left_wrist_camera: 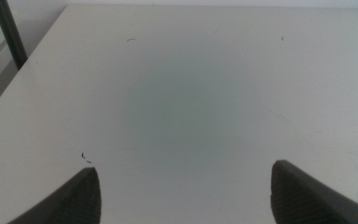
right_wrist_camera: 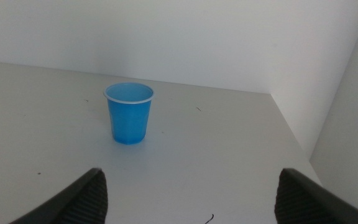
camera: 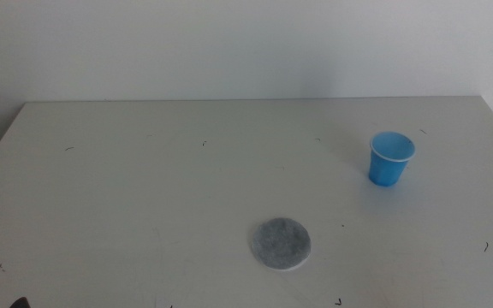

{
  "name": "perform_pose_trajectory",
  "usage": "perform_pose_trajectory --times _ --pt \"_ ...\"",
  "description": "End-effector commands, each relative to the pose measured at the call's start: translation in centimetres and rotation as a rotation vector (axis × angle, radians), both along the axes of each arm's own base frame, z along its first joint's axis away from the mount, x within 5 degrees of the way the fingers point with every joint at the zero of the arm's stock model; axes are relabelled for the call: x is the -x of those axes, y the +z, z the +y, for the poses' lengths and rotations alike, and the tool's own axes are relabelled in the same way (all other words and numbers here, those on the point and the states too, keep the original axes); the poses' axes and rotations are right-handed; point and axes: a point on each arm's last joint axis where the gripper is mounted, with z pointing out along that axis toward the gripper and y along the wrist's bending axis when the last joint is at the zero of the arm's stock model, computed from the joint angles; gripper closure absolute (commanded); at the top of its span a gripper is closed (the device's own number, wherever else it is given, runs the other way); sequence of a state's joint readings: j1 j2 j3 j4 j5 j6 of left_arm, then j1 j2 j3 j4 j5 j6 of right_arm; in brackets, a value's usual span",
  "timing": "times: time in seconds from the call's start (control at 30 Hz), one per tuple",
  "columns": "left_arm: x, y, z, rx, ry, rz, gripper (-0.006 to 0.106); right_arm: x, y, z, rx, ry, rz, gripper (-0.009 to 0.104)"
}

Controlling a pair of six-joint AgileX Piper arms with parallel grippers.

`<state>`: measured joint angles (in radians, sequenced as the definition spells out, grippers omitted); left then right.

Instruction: Place an empty cup on a cup mat.

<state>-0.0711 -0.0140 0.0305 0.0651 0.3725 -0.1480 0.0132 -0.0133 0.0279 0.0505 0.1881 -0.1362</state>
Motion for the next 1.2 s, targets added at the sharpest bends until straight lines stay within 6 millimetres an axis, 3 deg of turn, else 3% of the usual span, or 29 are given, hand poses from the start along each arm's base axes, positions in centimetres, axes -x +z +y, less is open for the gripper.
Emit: perform_pose_trajectory --times 0.0,0.5,0.77,0.97,1.17 --pt "-0.1 0.8 0.0 0.015 0.000 -0.075 -0.005 0.1 1.0 -0.1 0.028 -0.004 -0.106 0.011" --pt "-0.1 0.8 0.0 0.015 0.000 -0.075 -0.005 0.1 1.0 -0.1 -0.016 -0.013 -0.106 0.011" --pt "-0.1 0.8 0.0 0.015 0.000 -0.075 -0.005 0.0 4.8 -0.2 -0.019 -0.019 -0.027 0.011" --pt "-0.1 0.8 0.0 0.015 0.000 -0.075 -0.005 -1.7 7.1 -0.1 -0.035 -0.022 0.043 0.011" --pt "-0.1 0.8 0.0 0.015 0.000 -0.075 -0.005 -4.3 10.9 -0.1 -0.029 -0.023 0.073 0.011"
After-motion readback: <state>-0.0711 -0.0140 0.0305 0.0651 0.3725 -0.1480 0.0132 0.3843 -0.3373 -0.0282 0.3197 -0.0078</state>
